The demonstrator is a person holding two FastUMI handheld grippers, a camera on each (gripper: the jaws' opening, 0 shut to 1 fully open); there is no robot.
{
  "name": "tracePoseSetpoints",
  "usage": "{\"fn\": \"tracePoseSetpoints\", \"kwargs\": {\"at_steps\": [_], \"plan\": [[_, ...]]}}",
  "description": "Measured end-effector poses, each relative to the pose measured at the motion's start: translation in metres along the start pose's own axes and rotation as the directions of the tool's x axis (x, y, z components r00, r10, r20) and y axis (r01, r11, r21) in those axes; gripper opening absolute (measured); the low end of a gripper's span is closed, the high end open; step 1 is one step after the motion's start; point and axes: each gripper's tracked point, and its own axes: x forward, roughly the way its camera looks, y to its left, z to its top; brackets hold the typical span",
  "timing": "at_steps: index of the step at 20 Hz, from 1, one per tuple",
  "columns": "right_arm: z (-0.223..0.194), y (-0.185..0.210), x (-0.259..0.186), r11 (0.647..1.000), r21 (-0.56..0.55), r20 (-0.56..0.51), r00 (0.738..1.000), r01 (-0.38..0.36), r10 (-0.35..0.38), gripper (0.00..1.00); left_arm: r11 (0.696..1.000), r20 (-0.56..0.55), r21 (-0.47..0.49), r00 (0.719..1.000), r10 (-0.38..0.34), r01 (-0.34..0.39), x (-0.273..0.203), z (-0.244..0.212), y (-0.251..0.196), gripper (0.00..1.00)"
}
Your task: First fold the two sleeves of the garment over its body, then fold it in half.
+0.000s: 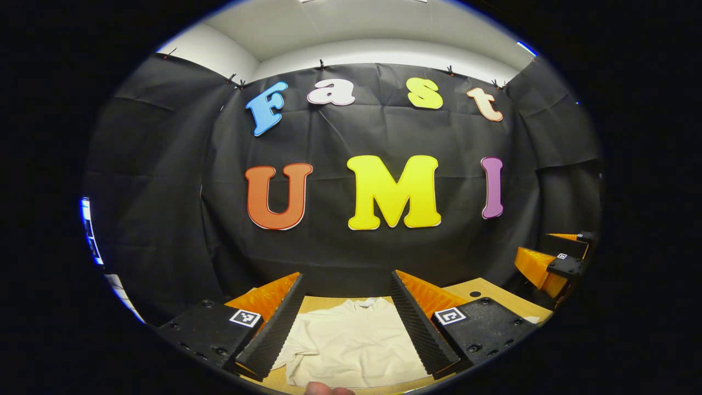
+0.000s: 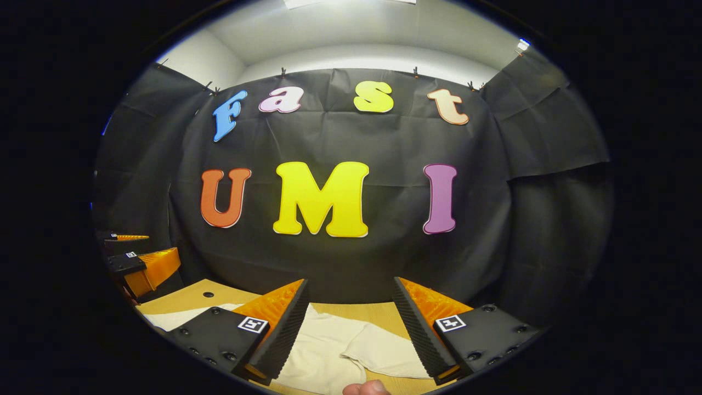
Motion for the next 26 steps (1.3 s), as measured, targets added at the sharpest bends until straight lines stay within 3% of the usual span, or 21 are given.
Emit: {"fn": "tracePoseSetpoints", "kwargs": {"at_steps": [9,15,20,26], "plan": [[-0.053,-0.099,-0.016,0.994,-0.072,-0.115,0.989,0.084,-0.092,0.94,0.998,-0.072,0.036,0.996,-0.048,0.051,-0.001,-0.032,-0.02,0.99],[-0.129,-0.182,-0.03,0.982,-0.055,-0.296,0.936,0.182,-0.19,0.95,0.993,-0.165,0.024,0.98,-0.108,0.113,-0.003,-0.061,-0.052,0.99],[-0.209,-0.247,-0.049,0.973,-0.103,-0.475,0.849,0.207,-0.231,0.95,0.99,-0.18,0.054,0.976,-0.121,0.132,0.003,-0.064,-0.062,0.99],[-0.312,-0.274,-0.055,0.983,-0.076,-0.703,0.69,0.168,-0.172,0.95,0.987,-0.245,0.07,0.961,-0.126,0.147,0.003,-0.079,-0.07,0.99]]}}
